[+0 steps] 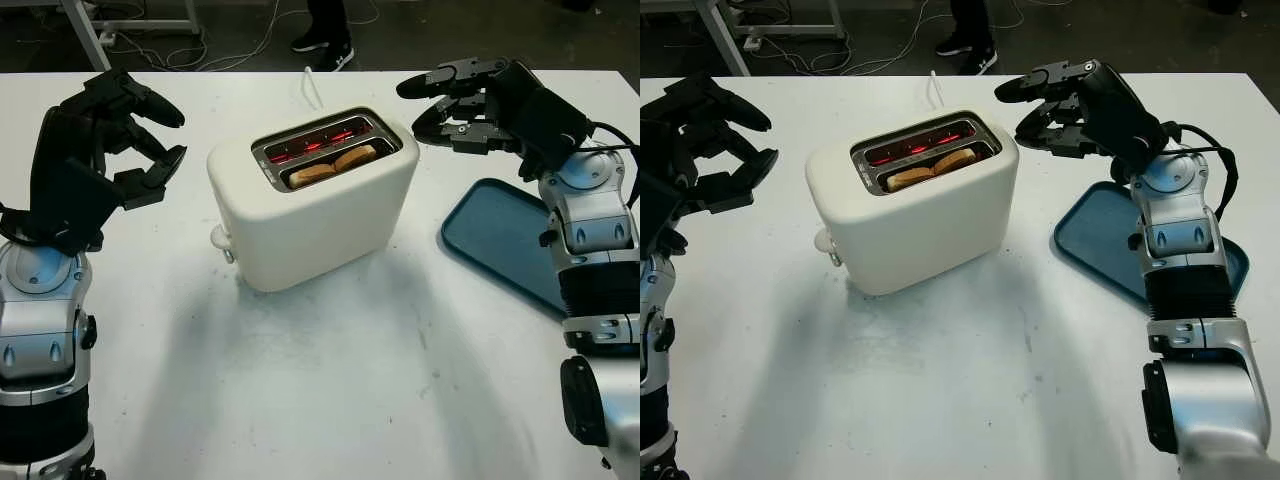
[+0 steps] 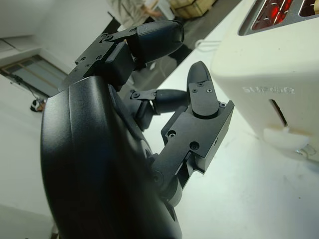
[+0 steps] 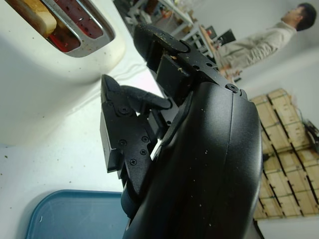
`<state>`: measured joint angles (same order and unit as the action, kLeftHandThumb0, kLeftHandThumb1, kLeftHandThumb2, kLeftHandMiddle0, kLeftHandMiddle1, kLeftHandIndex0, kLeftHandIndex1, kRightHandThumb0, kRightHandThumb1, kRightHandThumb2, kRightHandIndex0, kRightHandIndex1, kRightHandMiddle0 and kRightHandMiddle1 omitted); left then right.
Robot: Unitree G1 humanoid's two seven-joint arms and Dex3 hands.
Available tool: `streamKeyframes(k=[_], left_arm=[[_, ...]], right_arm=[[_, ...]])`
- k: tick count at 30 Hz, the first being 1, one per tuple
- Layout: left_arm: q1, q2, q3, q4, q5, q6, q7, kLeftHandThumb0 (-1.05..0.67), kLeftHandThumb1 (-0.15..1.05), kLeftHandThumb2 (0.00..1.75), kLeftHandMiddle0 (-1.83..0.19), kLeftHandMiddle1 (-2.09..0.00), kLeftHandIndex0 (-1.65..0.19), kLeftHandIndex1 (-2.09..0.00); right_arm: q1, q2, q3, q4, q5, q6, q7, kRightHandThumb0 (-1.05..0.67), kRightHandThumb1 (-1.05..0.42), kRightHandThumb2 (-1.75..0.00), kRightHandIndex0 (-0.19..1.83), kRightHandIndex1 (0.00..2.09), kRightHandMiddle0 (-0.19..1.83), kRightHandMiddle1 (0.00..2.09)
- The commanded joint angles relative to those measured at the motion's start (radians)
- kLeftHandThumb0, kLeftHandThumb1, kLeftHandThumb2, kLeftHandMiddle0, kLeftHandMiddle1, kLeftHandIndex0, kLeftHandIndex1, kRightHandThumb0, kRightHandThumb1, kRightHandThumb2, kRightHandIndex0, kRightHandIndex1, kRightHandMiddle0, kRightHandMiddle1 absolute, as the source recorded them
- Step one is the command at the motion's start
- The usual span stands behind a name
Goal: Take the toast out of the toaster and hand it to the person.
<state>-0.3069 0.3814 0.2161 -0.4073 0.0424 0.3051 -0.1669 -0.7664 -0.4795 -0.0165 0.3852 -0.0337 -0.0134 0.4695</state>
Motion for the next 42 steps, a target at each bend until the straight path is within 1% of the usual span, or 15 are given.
streamKeyframes(k=[1, 5, 8, 14, 20, 24, 30, 36, 42], left_arm=[[0.013, 0.009, 0.005, -0.012, 0.005, 0.004, 0.004, -0.03, 0.63, 0.61, -0.58, -1.54, -0.54, -1.25], [0.013, 0.009, 0.003, -0.02, 0.006, 0.018, 0.005, -0.02, 0.65, 0.59, -0.56, -1.54, -0.53, -1.23], [0.013, 0.008, 0.002, -0.017, 0.007, 0.011, 0.007, -0.04, 0.65, 0.57, -0.56, -1.55, -0.53, -1.23], [0.012, 0.005, 0.001, -0.032, 0.007, 0.04, 0.009, -0.05, 0.65, 0.57, -0.54, -1.56, -0.51, -1.22], [0.013, 0.007, 0.005, -0.019, 0.001, 0.018, 0.005, -0.05, 0.65, 0.56, -0.55, -1.58, -0.52, -1.23], [0.013, 0.009, 0.006, -0.013, 0.002, 0.013, 0.004, -0.05, 0.65, 0.56, -0.55, -1.57, -0.52, -1.23], [0.01, 0.007, 0.006, -0.023, 0.002, 0.033, 0.007, -0.05, 0.66, 0.55, -0.55, -1.56, -0.52, -1.23], [0.009, 0.006, 0.004, -0.024, 0.002, 0.036, 0.007, -0.05, 0.66, 0.55, -0.53, -1.57, -0.51, -1.24], [0.01, 0.007, 0.008, -0.021, -0.003, 0.03, 0.005, -0.04, 0.67, 0.54, -0.54, -1.57, -0.51, -1.24]], right_arm=[[0.011, -0.003, 0.002, -0.001, -0.001, -0.011, 0.0, 0.04, -0.92, -0.02, 0.69, 0.97, 0.93, 0.08], [0.011, 0.003, -0.001, 0.006, 0.007, -0.009, 0.003, 0.07, -0.92, -0.04, 0.69, 0.98, 0.93, 0.08], [0.011, 0.002, 0.0, 0.01, 0.005, -0.016, 0.001, 0.08, -0.92, -0.04, 0.68, 0.99, 0.93, 0.08], [0.014, -0.002, 0.003, 0.006, 0.002, -0.022, 0.002, 0.09, -0.92, -0.05, 0.67, 1.0, 0.92, 0.07], [0.012, 0.0, 0.007, -0.008, 0.001, 0.01, 0.002, 0.1, -0.92, -0.06, 0.63, 0.98, 0.9, 0.06], [0.01, 0.002, 0.005, 0.001, 0.007, 0.002, 0.007, 0.11, -0.92, -0.06, 0.63, 0.98, 0.9, 0.06], [0.011, 0.002, 0.002, 0.001, 0.012, -0.002, 0.006, 0.12, -0.92, -0.07, 0.64, 1.01, 0.91, 0.06], [0.009, 0.0, 0.004, 0.008, 0.009, -0.005, 0.005, 0.11, -0.92, -0.05, 0.62, 1.0, 0.9, 0.05], [0.007, 0.003, 0.001, 0.014, 0.016, -0.013, 0.01, 0.13, -0.92, -0.06, 0.64, 1.02, 0.92, 0.06]])
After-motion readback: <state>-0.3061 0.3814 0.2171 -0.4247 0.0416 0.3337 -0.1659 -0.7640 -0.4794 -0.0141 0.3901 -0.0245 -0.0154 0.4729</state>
